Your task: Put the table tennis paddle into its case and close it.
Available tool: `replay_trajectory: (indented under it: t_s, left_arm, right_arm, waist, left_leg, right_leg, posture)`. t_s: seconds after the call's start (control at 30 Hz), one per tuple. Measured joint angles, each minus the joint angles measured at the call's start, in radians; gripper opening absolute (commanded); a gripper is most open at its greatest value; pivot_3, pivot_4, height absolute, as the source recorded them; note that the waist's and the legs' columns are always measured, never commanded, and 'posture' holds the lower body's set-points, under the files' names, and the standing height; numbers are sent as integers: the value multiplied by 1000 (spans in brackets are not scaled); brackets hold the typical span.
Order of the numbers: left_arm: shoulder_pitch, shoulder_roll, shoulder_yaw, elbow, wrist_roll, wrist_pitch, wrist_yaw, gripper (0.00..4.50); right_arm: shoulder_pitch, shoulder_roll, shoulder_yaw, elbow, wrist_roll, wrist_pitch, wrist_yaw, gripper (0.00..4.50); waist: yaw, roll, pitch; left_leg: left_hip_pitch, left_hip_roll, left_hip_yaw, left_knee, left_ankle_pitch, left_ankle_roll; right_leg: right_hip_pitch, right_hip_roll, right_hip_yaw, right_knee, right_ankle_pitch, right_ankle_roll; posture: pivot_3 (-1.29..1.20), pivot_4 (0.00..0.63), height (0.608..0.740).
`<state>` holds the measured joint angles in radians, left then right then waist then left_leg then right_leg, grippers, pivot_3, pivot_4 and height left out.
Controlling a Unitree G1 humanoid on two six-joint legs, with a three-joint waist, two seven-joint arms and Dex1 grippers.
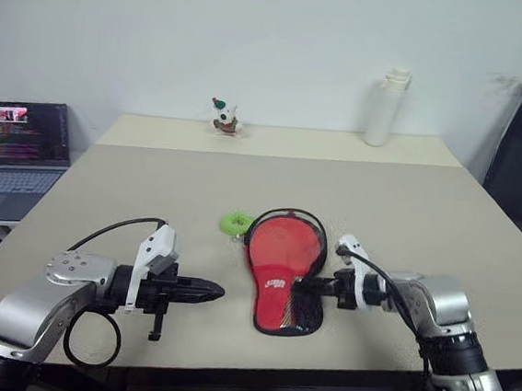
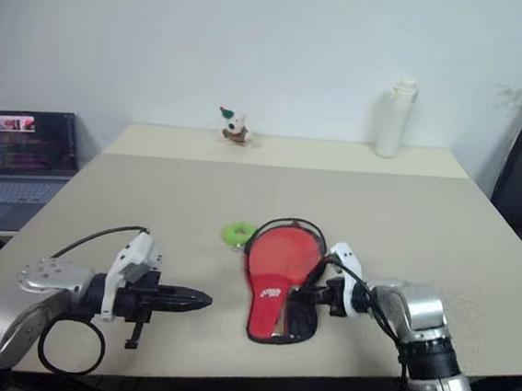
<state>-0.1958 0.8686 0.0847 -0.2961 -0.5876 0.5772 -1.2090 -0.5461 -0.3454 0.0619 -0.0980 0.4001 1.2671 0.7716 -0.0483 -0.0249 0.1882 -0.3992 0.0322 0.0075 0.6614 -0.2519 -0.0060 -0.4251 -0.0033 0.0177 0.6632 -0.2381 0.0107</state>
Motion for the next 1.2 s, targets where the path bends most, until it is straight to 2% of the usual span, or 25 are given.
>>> replay_trajectory:
  t_s: [0.27, 0.63, 0.77, 0.83, 0.97, 1.1, 1.2]
  left_arm:
    - [6, 0, -1, -15, -4, 0, -1, 0]
    - [-3, -10, -24, -3, -2, -23, -6, 0]
    - [-3, -11, -27, 0, -2, -38, -6, 0]
    - [-3, -15, -28, 10, 1, -44, -2, 0]
    - [-4, -22, -28, 38, 27, -68, 13, 0]
    - [-5, -41, -28, 76, 60, -100, 47, 0]
    - [-32, -83, -28, 124, 92, -122, 104, 0]
  right_arm:
    - [142, 42, -69, -221, 86, 159, -125, 16]
    - [180, 61, -122, -235, 135, 190, -205, 16]
    - [191, 88, -141, -246, 135, 196, -257, 1054]
    - [203, 86, -132, -267, 139, 182, -261, 1720]
    - [217, -21, -31, -328, 134, 90, -243, 3118]
    - [227, -121, -28, -363, 139, 42, -211, 4466]
    - [216, -114, -107, -385, 221, 32, -170, 4466]
  waist:
    - [1, 0, 0]
    - [7, 0, 0]
    - [7, 0, 0]
    - [7, 0, 0]
    - [10, 0, 0]
    - [18, 0, 0]
    - [19, -1, 0]
  left_leg:
    - [0, -1, 0, 0, 0, 0]
    - [0, -2, 0, 0, 0, 0]
    - [0, -1, 0, 0, 0, 0]
    - [1, -2, 0, 0, 0, 0]
    - [1, -1, 0, 1, 0, 0]
    - [1, -2, 0, 1, 0, 0]
    - [0, -2, -1, 1, 0, 0]
  right_leg:
    - [0, 0, 0, 0, 0, 0]
    - [0, 0, 0, -1, 0, 0]
    - [0, 0, 0, 0, 0, 0]
    - [1, 0, 0, -1, 0, 0]
    - [2, 0, -1, -1, 0, 0]
    - [2, -1, -1, -2, 0, 1]
    - [2, 0, -1, -2, 0, 1]
  posture:
    - [0, 150, 740]
    - [0, 150, 740]
    - [0, 150, 740]
    - [0, 150, 740]
    - [0, 150, 740]
    - [0, 150, 740]
    - [0, 150, 740]
